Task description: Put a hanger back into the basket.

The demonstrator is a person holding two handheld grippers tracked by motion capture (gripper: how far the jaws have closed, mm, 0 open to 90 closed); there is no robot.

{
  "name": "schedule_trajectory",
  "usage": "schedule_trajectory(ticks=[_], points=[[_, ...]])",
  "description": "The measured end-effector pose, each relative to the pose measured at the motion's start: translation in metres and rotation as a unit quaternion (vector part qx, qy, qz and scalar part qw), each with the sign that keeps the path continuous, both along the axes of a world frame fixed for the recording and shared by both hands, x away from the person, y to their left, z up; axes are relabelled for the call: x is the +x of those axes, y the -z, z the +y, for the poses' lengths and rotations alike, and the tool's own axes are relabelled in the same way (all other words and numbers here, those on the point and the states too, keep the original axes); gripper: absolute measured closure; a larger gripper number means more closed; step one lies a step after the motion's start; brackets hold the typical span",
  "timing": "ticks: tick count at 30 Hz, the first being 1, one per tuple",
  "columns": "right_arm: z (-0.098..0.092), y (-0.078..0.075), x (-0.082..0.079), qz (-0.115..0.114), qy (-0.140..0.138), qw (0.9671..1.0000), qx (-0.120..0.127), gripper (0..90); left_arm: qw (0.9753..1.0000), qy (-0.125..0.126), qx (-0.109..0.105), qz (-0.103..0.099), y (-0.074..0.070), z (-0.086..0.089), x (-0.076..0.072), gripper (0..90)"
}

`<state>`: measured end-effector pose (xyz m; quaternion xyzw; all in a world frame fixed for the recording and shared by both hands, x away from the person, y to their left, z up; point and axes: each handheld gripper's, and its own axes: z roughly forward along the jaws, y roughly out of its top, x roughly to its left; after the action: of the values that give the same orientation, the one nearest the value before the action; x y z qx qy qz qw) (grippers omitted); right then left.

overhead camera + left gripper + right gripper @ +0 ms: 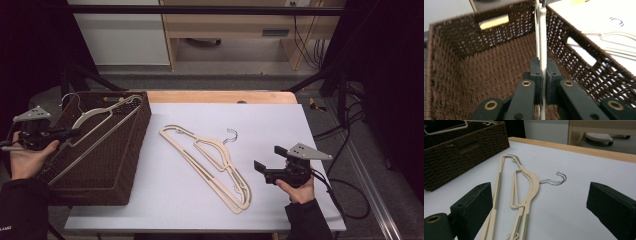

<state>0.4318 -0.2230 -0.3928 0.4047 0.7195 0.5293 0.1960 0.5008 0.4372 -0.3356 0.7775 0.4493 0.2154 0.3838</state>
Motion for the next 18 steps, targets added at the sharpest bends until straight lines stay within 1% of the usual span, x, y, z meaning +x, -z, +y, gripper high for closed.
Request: schedule_trajectory(ticks=[1, 2, 5, 7, 8, 9, 10, 13, 14, 16, 18], points=[[0.0, 0.0, 0.0, 0.001, 0.0, 1.0, 0.0, 6.9, 1.0, -0.006, 0.002, 0.006, 0.004, 0.0, 0.001, 86.2], [0.0, 0.0, 0.0, 0.0, 0.0, 1.0, 0.0, 6.9, 0.9999, -0.009, 0.003, 0.008, 0.006, 0.0, 0.002, 86.1], [0.0, 0.0, 0.0, 0.0, 0.0, 1.0, 0.0, 6.9, 0.9995, -0.025, 0.002, 0.02, 0.019, 0.001, 0.005, 85.8], [0.0, 0.0, 0.0, 0.0, -0.001, 1.0, 0.002, 6.9, 0.9991, -0.034, 0.003, 0.027, 0.023, 0.001, 0.006, 85.4], [0.0, 0.001, 0.0, 0.0, -0.003, 1.0, -0.003, 6.9, 0.9989, -0.038, 0.004, 0.029, 0.026, 0.001, 0.006, 85.2], [0.0, 0.001, 0.0, 0.0, -0.003, 1.0, -0.003, 6.9, 0.9987, -0.041, 0.008, 0.029, 0.028, 0.001, 0.007, 85.2], [0.0, 0.001, 0.0, 0.0, -0.001, 1.0, -0.002, 6.9, 0.9984, -0.047, 0.006, 0.033, 0.031, 0.0, 0.008, 85.1], [0.001, 0.001, 0.001, 0.001, -0.004, 1.0, -0.005, 6.9, 0.9972, -0.06, 0.02, 0.04, 0.034, 0.0, 0.009, 84.4], [0.001, 0.001, 0.0, 0.001, -0.002, 1.0, -0.004, 6.9, 0.9969, -0.066, 0.02, 0.038, 0.035, 0.002, 0.009, 84.0], [0.001, 0.001, 0.001, 0.001, -0.003, 1.0, -0.003, 6.9, 0.9963, -0.075, 0.014, 0.041, 0.036, 0.004, 0.008, 83.7], [0.001, 0.002, 0.001, 0.001, -0.004, 1.0, -0.003, 6.9, 0.9956, -0.08, 0.017, 0.046, 0.037, 0.004, 0.009, 83.4]])
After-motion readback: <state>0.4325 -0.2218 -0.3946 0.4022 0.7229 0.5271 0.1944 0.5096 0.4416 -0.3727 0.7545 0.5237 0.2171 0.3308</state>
